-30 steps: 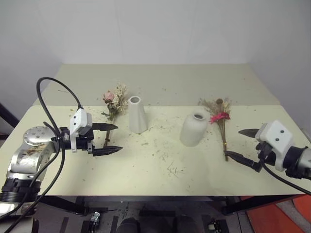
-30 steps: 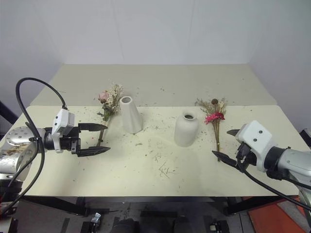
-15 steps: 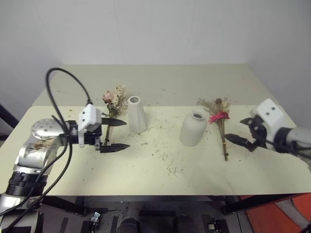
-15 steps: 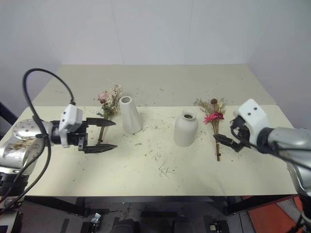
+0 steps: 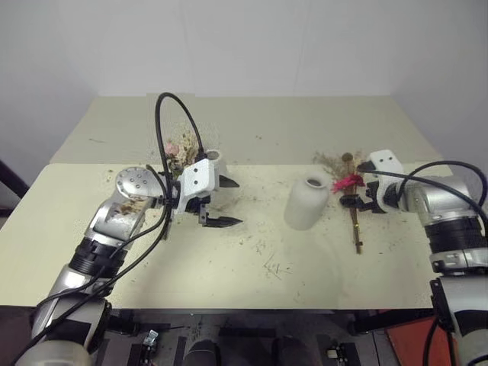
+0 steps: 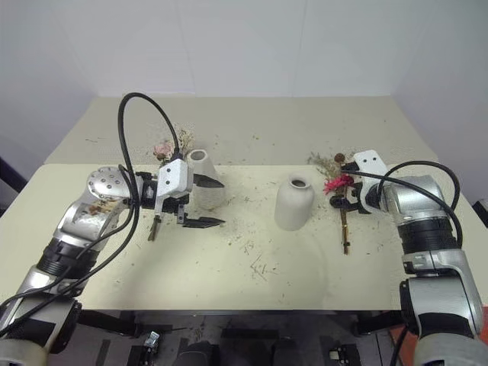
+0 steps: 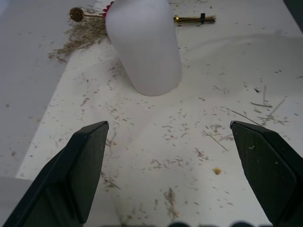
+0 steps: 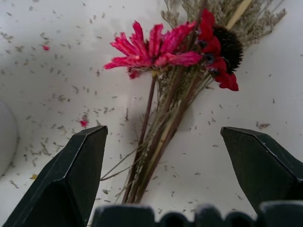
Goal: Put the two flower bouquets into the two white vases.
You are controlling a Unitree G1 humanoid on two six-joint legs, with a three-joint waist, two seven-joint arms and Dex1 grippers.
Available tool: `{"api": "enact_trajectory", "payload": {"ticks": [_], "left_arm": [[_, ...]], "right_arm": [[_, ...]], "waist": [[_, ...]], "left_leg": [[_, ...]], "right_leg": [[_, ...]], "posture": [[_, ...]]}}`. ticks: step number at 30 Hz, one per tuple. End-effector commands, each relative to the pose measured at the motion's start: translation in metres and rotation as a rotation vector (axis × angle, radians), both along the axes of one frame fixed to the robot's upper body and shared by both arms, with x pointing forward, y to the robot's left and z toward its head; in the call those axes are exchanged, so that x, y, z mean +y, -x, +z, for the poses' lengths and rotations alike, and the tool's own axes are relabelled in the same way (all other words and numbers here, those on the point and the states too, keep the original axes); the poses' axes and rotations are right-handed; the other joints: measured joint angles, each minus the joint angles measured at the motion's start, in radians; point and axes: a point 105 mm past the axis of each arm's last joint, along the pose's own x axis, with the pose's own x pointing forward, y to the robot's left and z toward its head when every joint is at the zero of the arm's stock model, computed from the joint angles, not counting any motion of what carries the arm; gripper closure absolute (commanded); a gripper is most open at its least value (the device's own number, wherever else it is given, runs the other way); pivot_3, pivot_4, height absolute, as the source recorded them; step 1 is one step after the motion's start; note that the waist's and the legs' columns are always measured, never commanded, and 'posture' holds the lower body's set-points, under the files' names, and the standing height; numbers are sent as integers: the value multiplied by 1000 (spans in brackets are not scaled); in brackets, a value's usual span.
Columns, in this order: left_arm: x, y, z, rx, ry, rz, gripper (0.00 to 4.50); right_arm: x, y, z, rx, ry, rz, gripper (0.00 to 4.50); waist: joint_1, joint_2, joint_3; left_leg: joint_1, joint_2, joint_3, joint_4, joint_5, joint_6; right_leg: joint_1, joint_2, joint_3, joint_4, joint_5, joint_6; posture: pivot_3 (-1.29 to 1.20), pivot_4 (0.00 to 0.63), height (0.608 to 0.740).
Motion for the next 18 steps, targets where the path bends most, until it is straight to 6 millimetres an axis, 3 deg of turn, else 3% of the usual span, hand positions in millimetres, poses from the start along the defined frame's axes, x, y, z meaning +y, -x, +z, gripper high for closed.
{"api": "enact_trajectory", "payload": {"ticks": [1, 8, 12, 14, 18], "left_arm": [[-1, 1, 4, -36, -8, -22, 0], [1, 4, 5, -30, 32, -21, 0], [4, 3, 7, -33, 35, -9, 0], [7, 2, 5, -34, 22, 1, 0], [7, 2, 4, -34, 17, 4, 0]], "right_arm": [[0, -7, 14, -52, 0, 5, 867], [1, -10, 7, -26, -14, -5, 3307], [-1, -11, 7, -35, -14, -23, 4479], [-6, -16, 17, -88, -6, -68, 4479], [-22, -30, 63, -378, 63, -194, 4479]], "waist": [[-3, 0, 0], [-3, 0, 0], [-3, 1, 0], [-4, 1, 0], [-3, 1, 0]], "left_leg": [[1, 0, 0, 0, 0, 0], [2, 0, 0, 0, 0, -1], [2, 0, 0, 0, 0, -1], [2, 0, 0, 0, 0, -1], [2, 0, 0, 0, 1, -1]], "right_leg": [[0, 0, 0, 0, 0, 0], [0, 0, 1, 0, 0, 0], [0, 0, 1, 0, 0, 0], [1, 0, 1, 0, 0, 0], [0, 0, 1, 0, 0, 0]], "posture": [[0, 150, 740], [0, 150, 740], [0, 150, 740], [0, 150, 740], [0, 150, 740]]}}
